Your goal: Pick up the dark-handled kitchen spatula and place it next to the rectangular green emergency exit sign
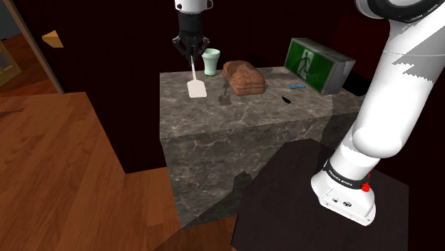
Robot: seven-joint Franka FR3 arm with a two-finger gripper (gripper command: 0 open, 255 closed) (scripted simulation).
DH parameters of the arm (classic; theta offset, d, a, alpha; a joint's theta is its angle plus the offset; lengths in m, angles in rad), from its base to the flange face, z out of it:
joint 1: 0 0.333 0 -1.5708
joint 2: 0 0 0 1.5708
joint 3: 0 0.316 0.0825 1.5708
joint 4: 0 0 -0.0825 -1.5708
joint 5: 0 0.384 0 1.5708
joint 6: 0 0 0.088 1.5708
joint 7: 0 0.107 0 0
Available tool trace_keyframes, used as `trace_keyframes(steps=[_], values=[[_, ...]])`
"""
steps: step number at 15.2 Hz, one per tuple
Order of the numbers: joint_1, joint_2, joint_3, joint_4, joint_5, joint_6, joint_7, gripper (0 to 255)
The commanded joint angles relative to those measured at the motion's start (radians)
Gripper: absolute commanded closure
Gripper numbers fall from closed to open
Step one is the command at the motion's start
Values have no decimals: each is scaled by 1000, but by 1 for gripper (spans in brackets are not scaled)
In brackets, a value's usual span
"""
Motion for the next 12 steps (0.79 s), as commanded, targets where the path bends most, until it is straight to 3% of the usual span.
trace_keyframes(steps=[1, 12], values=[[2, 2, 1, 30, -1, -28, 0, 255], [16, 33, 5, 220, -10, -189, -3, 255]])
